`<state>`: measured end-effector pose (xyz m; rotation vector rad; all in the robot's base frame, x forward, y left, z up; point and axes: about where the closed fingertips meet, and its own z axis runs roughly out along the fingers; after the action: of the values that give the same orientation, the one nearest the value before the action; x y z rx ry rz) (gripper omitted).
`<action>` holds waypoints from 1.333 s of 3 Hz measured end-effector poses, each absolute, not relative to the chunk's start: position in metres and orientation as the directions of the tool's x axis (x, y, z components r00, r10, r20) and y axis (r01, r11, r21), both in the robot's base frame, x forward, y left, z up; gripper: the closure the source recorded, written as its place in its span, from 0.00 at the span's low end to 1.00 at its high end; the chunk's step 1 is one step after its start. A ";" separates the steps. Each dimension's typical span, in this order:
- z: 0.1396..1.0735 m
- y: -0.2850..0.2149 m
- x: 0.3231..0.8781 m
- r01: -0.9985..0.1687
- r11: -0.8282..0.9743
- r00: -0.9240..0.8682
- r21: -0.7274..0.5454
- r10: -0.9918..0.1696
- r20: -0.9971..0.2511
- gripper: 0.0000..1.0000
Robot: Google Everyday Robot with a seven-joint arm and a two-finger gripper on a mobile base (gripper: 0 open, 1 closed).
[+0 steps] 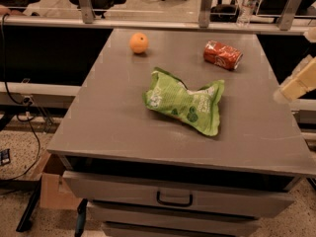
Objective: Move coke can near orange
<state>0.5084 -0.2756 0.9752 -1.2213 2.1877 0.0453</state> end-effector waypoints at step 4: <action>0.948 -0.308 0.590 -0.724 0.655 -0.333 -0.214 -0.604 -0.724 0.00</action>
Offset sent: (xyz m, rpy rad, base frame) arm 0.1099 -0.0441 -0.0321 0.2929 -0.0983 -0.0240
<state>0.5899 -0.3080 0.9484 -1.0294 2.0484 0.1852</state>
